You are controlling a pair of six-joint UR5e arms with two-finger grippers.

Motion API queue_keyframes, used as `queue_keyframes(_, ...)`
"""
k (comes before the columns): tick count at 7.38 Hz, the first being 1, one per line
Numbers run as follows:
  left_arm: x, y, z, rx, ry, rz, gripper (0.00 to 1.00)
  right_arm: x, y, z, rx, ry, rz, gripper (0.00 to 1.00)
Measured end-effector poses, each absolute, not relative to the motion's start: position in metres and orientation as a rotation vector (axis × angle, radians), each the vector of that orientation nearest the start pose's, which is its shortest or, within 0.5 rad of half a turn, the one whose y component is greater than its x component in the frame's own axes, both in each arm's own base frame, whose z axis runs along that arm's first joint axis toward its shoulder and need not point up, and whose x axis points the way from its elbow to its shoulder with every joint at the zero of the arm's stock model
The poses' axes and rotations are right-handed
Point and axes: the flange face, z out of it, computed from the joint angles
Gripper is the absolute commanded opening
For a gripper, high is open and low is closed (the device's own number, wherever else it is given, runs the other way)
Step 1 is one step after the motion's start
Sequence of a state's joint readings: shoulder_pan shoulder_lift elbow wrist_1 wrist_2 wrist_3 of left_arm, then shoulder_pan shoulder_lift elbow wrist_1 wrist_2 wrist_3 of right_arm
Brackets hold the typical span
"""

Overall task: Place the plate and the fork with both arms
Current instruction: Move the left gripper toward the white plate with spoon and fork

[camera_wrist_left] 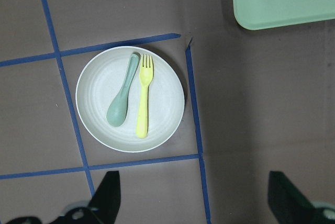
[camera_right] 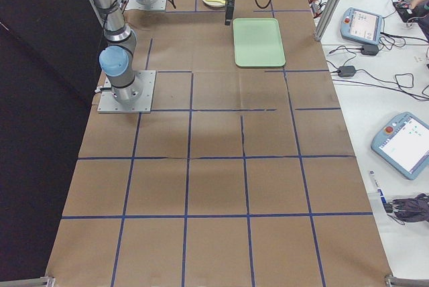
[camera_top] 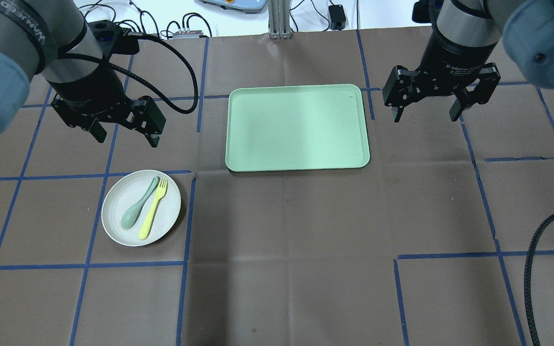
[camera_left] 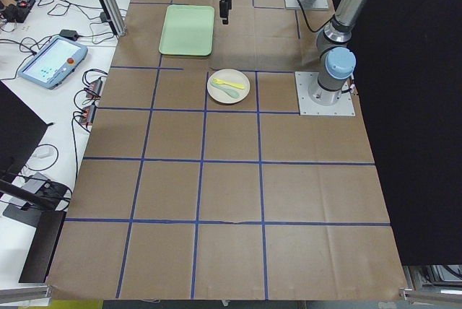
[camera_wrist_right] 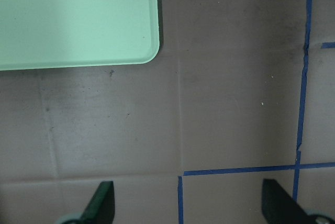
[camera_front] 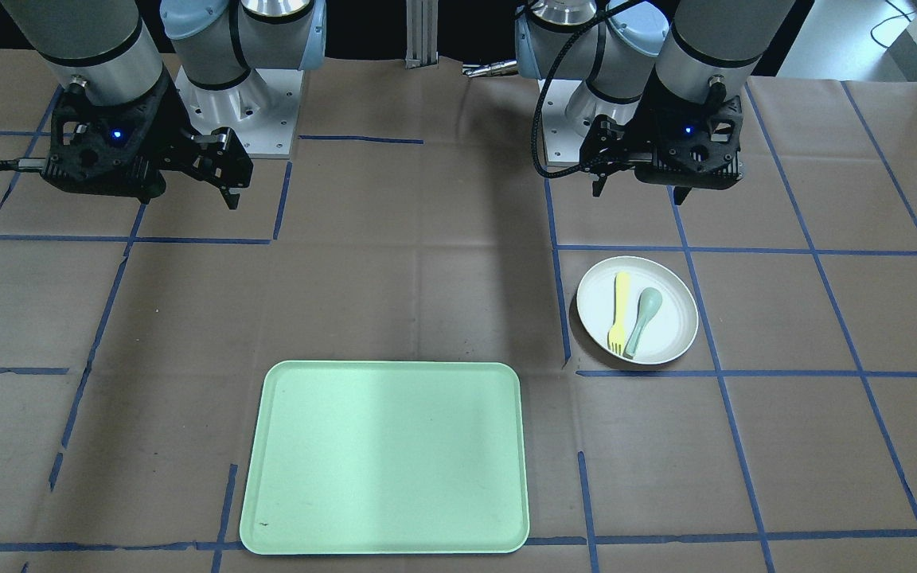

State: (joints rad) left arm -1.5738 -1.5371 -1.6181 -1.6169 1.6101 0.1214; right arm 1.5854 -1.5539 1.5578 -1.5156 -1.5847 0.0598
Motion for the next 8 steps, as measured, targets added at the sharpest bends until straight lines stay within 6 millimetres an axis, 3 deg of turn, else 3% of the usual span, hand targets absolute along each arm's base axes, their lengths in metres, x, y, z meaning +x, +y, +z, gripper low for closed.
queue_keyframes(8, -0.1305, -0.4700, 0.4719, 0.192, 3.095, 0.103, 1.00, 0.1384, -0.4911, 0.4802, 0.068, 3.156, 0.094, 1.00)
